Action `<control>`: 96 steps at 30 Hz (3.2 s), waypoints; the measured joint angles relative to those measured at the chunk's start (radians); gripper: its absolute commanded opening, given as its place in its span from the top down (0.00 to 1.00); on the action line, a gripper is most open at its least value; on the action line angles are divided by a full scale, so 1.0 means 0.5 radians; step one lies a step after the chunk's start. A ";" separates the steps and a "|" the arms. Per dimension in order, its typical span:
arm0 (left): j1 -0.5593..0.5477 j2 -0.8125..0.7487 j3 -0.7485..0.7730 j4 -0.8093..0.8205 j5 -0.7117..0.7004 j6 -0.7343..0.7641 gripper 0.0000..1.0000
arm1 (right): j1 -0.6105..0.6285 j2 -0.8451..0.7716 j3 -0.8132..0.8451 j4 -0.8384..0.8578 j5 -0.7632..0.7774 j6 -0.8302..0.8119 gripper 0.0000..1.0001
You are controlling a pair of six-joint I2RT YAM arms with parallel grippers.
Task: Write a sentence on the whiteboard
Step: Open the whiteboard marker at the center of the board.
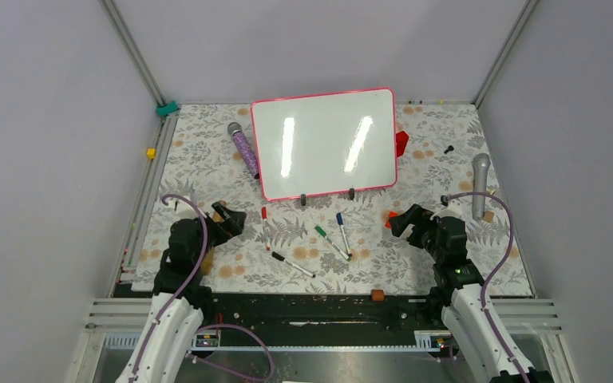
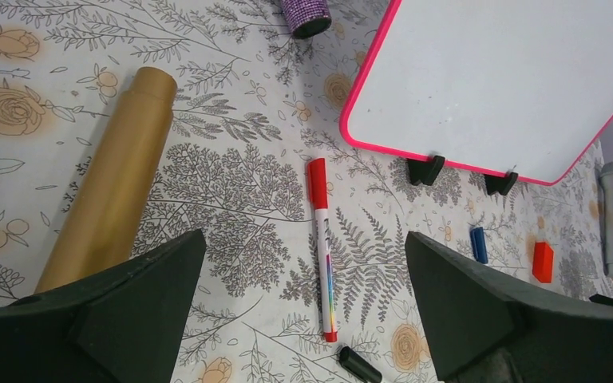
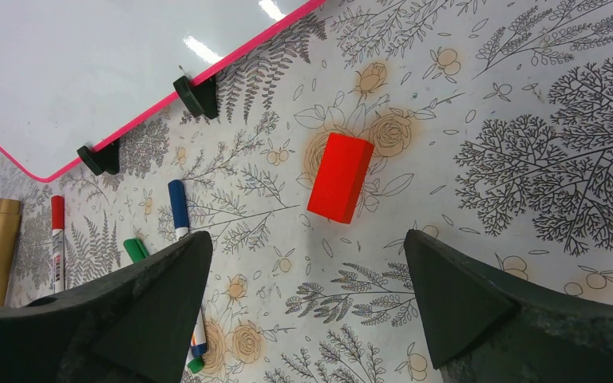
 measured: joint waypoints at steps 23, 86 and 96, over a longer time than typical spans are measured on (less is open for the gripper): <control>-0.254 0.338 0.361 -0.381 -0.253 -0.443 0.07 | 0.000 -0.080 0.000 0.000 -0.001 0.000 0.01; -0.835 1.727 0.851 -0.053 -0.613 -0.159 1.00 | 0.000 -0.018 0.054 -0.032 0.017 0.018 0.01; -0.811 1.189 0.721 -0.019 -0.296 -0.256 1.00 | 0.000 -0.330 0.010 -0.037 -0.021 0.263 0.01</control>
